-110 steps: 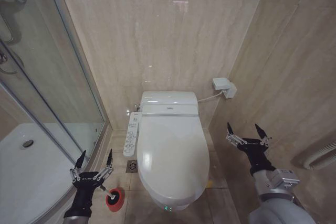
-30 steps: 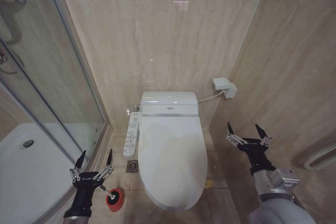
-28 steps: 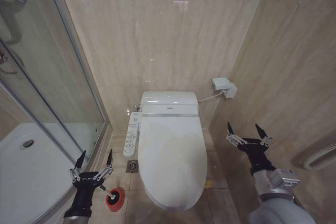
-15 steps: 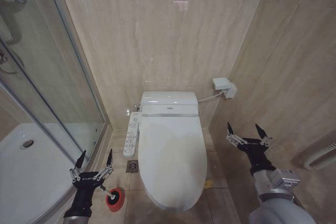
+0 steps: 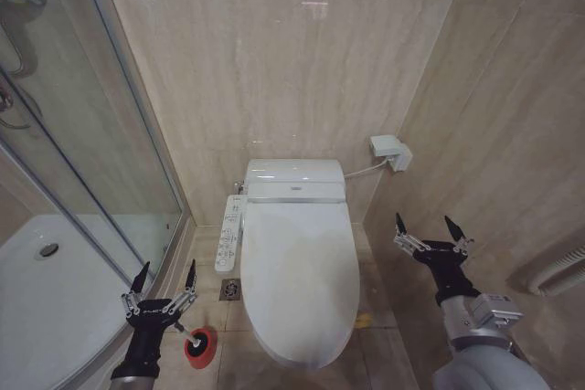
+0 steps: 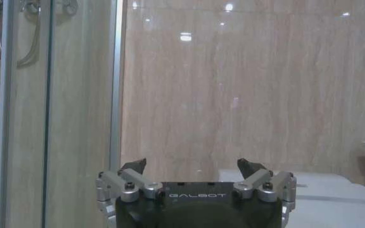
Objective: Open the toilet lid, clean the toilet bowl with a toilet brush, close the toilet lid, and flush.
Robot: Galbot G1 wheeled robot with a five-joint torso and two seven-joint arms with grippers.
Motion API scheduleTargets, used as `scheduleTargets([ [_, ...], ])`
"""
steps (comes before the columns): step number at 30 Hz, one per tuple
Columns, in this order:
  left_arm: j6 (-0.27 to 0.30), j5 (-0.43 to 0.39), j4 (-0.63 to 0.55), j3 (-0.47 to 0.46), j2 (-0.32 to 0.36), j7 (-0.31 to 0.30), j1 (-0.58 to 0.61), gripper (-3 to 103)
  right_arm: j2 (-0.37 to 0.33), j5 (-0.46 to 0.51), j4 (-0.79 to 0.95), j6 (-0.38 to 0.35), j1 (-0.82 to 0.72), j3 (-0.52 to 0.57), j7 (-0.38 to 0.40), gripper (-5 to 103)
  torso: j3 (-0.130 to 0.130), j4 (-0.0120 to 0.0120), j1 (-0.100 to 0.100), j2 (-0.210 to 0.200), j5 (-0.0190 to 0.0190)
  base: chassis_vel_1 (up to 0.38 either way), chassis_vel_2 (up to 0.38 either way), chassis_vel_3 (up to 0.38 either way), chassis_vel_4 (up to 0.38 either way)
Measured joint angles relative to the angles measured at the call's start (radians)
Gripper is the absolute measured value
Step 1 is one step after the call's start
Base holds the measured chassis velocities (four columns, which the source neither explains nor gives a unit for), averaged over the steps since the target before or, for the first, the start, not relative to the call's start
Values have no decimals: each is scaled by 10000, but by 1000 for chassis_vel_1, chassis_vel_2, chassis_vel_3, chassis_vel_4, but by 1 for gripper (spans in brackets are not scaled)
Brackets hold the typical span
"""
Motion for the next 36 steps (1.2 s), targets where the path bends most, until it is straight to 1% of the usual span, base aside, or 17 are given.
scheduleTargets([
  [36, 0, 0, 0, 0, 0, 0, 0, 97, 0, 0, 0, 0, 0, 0, 0, 100, 0, 0, 0, 0, 0, 0, 0, 0, 0],
])
